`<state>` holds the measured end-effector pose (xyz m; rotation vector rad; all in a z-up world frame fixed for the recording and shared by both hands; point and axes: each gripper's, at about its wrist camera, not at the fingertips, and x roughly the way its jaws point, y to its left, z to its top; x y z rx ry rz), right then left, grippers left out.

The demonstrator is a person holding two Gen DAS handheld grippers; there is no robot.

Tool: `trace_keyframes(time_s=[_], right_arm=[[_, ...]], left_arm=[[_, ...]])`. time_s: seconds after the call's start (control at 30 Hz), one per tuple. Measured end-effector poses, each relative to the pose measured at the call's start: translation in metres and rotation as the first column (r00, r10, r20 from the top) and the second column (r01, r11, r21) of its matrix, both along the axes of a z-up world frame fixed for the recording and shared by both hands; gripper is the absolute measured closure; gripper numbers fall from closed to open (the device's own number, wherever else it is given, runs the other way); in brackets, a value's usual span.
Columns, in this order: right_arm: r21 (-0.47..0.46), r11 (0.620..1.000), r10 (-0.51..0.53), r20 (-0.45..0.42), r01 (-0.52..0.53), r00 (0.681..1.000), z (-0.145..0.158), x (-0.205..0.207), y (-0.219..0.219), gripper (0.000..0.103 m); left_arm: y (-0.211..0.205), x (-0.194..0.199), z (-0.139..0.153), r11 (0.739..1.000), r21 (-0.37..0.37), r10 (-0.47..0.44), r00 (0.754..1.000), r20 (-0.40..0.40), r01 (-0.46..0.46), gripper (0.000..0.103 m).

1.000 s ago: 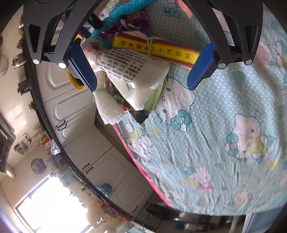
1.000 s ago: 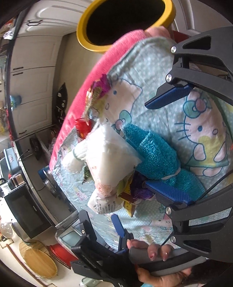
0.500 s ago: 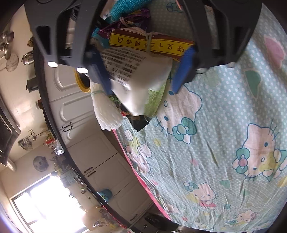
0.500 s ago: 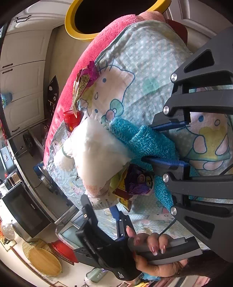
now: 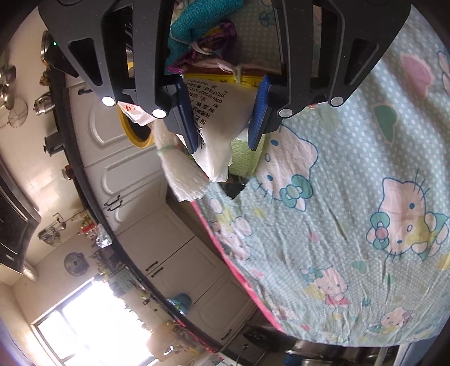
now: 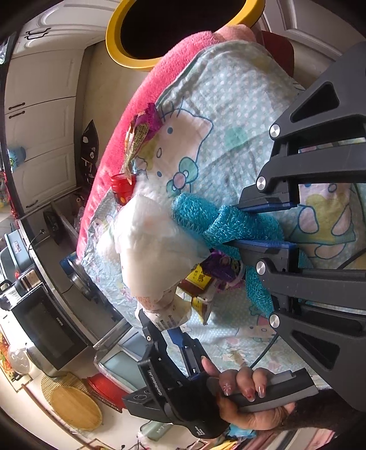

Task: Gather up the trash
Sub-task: 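Grasp the blue mesh sponge with the right tool while the left tool grasps the white printed bag, then carry both items over the yellow bin and open both tools to drop them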

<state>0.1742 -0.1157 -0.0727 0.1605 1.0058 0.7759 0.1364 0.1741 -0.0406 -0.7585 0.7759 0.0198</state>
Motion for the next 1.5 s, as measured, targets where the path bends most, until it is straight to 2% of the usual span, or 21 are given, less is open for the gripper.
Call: trace_keyframes(time_s=[0.23, 0.47, 0.7, 1.0, 1.5], right_arm=[[0.020, 0.998, -0.057, 0.015, 0.057, 0.998, 0.010, -0.003, -0.024, 0.089], [0.047, 0.989, -0.140, 0.038, 0.139, 0.989, 0.024, 0.002, -0.053, 0.089], [0.052, 0.979, -0.201, 0.124, 0.196, 0.972, 0.049, 0.003, -0.080, 0.089], [0.063, 0.965, -0.262, 0.247, 0.255, 0.933, 0.081, -0.001, -0.112, 0.089], [0.091, 0.925, -0.375, 0.364, 0.369, 0.852, 0.119, -0.001, -0.168, 0.089]], left_arm=[[-0.005, -0.015, 0.031, 1.000, 0.027, -0.012, 0.996, 0.084, 0.010, 0.076], [-0.016, -0.020, 0.053, 0.998, 0.052, -0.029, 0.990, 0.136, 0.022, 0.077], [-0.029, -0.019, 0.071, 0.996, 0.084, -0.048, 0.983, 0.176, 0.034, 0.077], [-0.056, -0.017, 0.096, 0.985, 0.160, -0.095, 0.970, 0.222, 0.060, 0.077], [-0.119, 0.006, 0.128, 0.952, 0.268, -0.221, 0.938, 0.268, 0.148, 0.077]])
